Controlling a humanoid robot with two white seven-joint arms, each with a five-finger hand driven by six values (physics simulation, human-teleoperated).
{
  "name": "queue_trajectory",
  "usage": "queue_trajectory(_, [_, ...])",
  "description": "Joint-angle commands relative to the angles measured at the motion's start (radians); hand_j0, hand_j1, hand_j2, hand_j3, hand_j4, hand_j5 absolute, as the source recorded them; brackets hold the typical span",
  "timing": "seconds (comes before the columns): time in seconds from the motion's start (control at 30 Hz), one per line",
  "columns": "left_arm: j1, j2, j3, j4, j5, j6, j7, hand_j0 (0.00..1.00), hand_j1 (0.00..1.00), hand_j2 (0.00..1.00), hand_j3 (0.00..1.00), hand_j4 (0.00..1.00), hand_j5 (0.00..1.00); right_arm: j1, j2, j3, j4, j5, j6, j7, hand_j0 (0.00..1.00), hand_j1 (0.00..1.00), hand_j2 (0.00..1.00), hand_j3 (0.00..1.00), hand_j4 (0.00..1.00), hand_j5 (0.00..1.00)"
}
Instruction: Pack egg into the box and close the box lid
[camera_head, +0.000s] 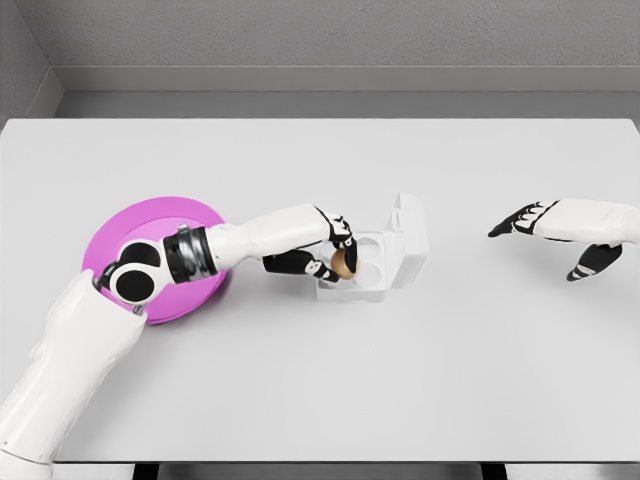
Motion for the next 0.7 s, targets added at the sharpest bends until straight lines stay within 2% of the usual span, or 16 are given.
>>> queue_trajectory(0.0, [0.0, 0.0, 0.001, 0.0, 0.009, 0.003, 0.001, 0.38, 0.38, 0.38, 0.38, 0.38, 0.38, 0.0, -0.001, -0.001, 0.0, -0.005, 0.002, 0.0, 1.0, 1.0, 1.0, 1.0, 1.0, 1.0])
queue_trajectory(0.67, [0.015, 0.006, 0.005, -0.003, 0.019, 0.003, 0.001, 0.38, 0.38, 0.38, 0.38, 0.38, 0.38, 0.0, -0.001, -0.001, 0.0, -0.005, 0.002, 0.0, 1.0, 1.0, 1.0, 1.0, 1.0, 1.0])
